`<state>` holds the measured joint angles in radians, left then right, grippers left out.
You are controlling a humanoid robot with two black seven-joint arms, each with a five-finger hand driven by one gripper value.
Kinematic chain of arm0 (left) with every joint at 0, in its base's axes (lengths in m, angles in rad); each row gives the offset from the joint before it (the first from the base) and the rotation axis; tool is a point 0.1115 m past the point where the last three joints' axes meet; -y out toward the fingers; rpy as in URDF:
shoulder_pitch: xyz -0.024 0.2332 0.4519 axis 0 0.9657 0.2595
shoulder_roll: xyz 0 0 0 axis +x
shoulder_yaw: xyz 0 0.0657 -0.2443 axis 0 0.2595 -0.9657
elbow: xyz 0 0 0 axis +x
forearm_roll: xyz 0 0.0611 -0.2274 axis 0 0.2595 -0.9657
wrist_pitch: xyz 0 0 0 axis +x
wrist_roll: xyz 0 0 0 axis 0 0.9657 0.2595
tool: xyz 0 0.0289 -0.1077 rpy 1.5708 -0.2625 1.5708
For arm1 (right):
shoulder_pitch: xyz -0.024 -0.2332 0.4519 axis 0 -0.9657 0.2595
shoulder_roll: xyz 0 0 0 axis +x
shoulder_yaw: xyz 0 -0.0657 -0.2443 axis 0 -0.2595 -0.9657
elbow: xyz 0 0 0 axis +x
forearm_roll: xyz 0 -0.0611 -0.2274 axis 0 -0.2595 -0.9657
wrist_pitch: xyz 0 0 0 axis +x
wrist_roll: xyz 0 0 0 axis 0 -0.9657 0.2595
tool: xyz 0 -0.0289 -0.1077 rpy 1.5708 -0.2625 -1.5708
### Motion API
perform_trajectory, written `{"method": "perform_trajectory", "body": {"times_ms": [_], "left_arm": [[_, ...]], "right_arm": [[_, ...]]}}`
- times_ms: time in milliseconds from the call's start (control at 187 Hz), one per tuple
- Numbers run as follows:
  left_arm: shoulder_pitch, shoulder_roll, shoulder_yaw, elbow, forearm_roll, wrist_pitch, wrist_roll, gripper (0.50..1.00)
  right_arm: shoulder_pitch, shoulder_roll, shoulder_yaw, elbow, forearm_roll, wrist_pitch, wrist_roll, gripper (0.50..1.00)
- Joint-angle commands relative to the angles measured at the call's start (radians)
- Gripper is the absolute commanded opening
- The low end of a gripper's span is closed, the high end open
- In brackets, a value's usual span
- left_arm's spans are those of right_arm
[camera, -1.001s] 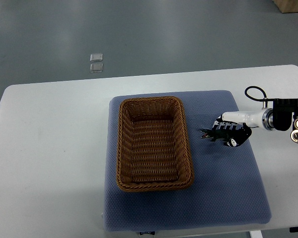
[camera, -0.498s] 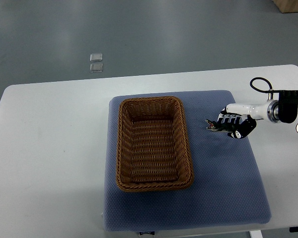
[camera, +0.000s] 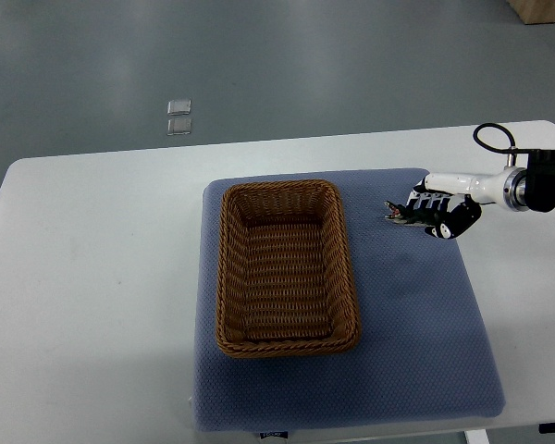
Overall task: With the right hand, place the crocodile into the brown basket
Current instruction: 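Carry the crocodile with the right hand over the wicker basket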
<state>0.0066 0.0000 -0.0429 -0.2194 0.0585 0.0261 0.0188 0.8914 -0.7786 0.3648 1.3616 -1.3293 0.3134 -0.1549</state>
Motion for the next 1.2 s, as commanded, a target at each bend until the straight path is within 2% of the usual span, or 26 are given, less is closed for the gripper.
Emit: {"method": "perform_trajectory", "body": {"times_ms": [0, 369, 739, 1194], "left_arm": [[0.000, 0.000, 0.000, 0.000, -0.002, 0.000, 0.001, 1.000], [0.000, 0.000, 0.001, -0.001, 0.000, -0.002, 0.000, 1.000], [0.000, 0.000, 0.000, -0.011, 0.000, -0.002, 0.000, 1.000], [0.000, 0.000, 0.000, -0.024, 0.000, -0.002, 0.001, 1.000]], "right_arm": [[0.032, -0.008, 0.000, 0.001, 0.001, 0.001, 0.000, 0.609], [0.144, 0.010, 0.003, 0.017, 0.021, 0.030, 0.011, 0.609], [0.170, 0.243, -0.004, 0.008, 0.038, 0.026, 0.018, 0.609], [0.133, 0.366, -0.014, -0.048, 0.033, -0.051, 0.048, 0.611]]}}
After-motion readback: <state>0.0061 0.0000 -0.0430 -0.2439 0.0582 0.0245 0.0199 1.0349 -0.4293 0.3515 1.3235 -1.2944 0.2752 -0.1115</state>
